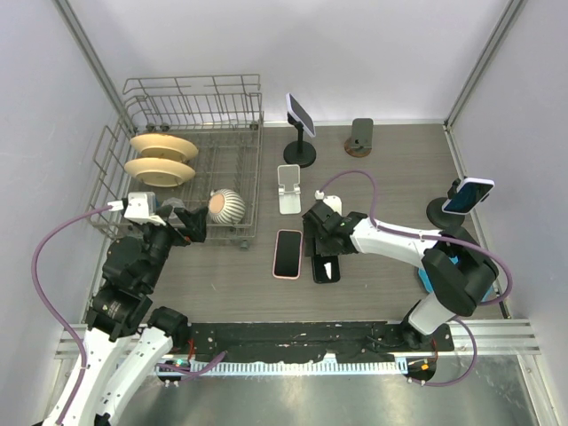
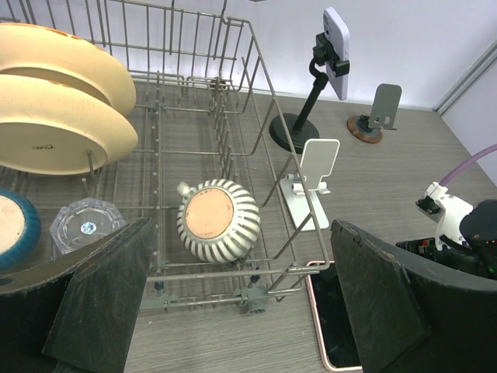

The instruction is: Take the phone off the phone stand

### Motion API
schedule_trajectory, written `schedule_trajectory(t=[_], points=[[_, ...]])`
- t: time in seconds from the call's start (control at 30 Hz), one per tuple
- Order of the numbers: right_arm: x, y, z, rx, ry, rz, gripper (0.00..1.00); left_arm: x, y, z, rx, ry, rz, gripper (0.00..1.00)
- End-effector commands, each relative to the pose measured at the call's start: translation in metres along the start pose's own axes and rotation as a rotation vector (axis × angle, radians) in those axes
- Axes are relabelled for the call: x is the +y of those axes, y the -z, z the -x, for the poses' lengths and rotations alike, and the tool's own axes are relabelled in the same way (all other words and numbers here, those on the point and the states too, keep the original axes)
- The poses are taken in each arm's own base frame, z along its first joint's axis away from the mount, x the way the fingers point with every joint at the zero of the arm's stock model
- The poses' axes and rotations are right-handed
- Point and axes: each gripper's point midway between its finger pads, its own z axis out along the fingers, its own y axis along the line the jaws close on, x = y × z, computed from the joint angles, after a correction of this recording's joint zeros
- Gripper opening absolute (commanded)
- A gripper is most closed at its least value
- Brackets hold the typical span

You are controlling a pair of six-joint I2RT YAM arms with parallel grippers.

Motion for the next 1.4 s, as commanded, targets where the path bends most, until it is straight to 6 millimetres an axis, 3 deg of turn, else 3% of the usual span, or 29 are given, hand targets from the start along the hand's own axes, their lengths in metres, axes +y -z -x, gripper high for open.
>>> schedule_trajectory(t=[0.0,0.23,0.37,0.57,0.77,0.97,1.13,1.37], points=[[0.019,0.004,0.028,-0.079,-0.074,0.048,0.35,-0.006,-0.003,0.008,-0.028,0.013,-0.025,1.0],[0.016,-0.007,0.021,-0.063,-0.071,0.026,0.61,-0.006,-0.003,0.008,-0.028,0.015,-0.026,1.0],[0.016,-0.005,0.03,-0.092,-0.086,0.013,0.77,-0.006,-0.003,0.008,-0.026,0.014,-0.027,1.0],[0.017,-0.003,0.035,-0.111,-0.093,0.015,0.9,-0.006,-0.004,0.007,-0.022,0.014,-0.024,1.0],[0.025,0.01,0.04,-0.15,-0.125,0.095,0.92,-0.006,-0.004,0.007,-0.021,0.013,-0.024,1.0],[0.016,0.028,0.044,-0.186,-0.169,0.125,0.89,-0.006,-0.006,0.005,-0.012,0.01,-0.022,1.0],[-0.003,0.032,0.02,-0.153,-0.239,0.178,0.75,-0.007,-0.006,0.004,-0.009,0.013,-0.027,1.0],[-0.021,0.035,-0.016,-0.11,-0.347,0.279,0.66,-0.007,-0.008,0.002,0.0,0.011,-0.026,1.0]])
